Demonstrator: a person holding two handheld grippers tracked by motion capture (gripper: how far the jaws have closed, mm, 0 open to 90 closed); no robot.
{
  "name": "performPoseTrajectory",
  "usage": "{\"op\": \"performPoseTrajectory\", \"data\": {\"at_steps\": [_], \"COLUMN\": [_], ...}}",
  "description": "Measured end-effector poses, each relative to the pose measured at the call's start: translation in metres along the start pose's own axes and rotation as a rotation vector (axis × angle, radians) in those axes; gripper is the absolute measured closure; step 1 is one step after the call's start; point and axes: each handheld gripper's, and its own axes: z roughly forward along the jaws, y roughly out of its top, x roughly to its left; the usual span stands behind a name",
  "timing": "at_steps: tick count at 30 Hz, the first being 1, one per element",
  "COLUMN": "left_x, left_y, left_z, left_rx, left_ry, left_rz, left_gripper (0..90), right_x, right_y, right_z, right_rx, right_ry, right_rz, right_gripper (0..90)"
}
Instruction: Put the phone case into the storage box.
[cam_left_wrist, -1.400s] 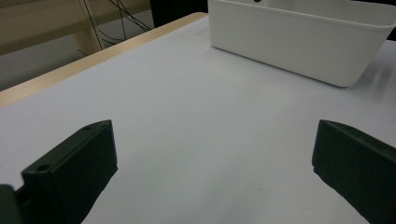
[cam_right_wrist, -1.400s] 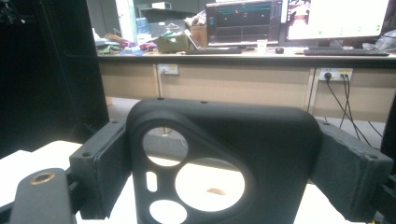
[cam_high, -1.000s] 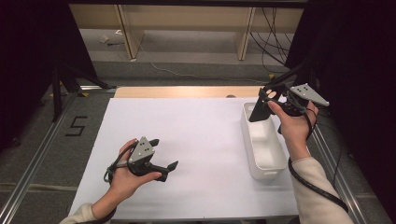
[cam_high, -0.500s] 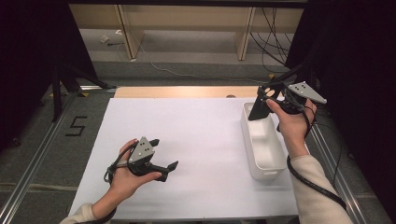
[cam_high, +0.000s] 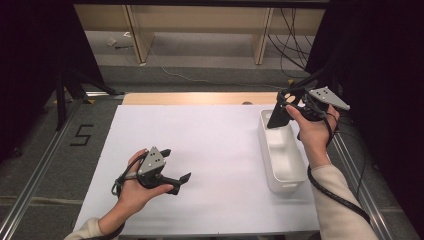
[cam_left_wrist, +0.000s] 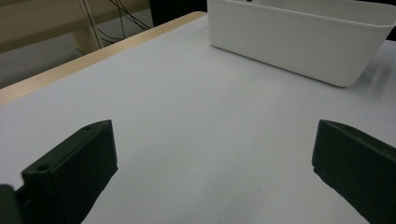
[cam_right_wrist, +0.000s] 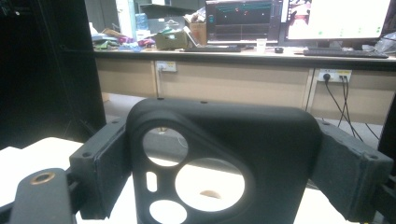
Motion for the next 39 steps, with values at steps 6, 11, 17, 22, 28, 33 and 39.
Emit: {"op": "performPoseTrajectory", "data": {"at_steps": [6,11,17,22,28,33,39], "left_x": [0.0,0.0,0.0,0.0,0.0,0.0,0.0], "left_y": [0.0,0.0,0.0,0.0,0.0,0.0,0.0], "left_z": [0.0,0.0,0.0,0.0,0.0,0.0,0.0], "left_rx": [-0.001,0.0,-0.001,0.0,-0.001,0.0,0.0], "left_ry": [0.0,0.0,-0.001,0.0,0.0,0.0,-0.001], "left_rz": [-0.002,-0.001,-0.001,-0.001,-0.001,-0.001,-0.001], "left_gripper": [0.0,0.0,0.0,0.0,0.0,0.0,0.0], "right_x": [-0.002,-0.003,-0.004,-0.004,-0.005,-0.006,-0.006], "right_y": [-0.001,-0.001,-0.002,-0.002,-0.002,-0.003,-0.002], "right_z": [0.002,0.003,0.005,0.007,0.008,0.01,0.012], "right_rx": [-0.001,0.006,0.01,0.01,0.011,0.012,0.014], "right_ry": [-0.005,-0.009,-0.013,-0.014,-0.017,-0.02,-0.021], "right_rz": [-0.004,-0.001,-0.007,-0.008,-0.012,-0.013,-0.015], "right_gripper": [15.0,15.0,15.0,15.0,15.0,15.0,15.0]}}
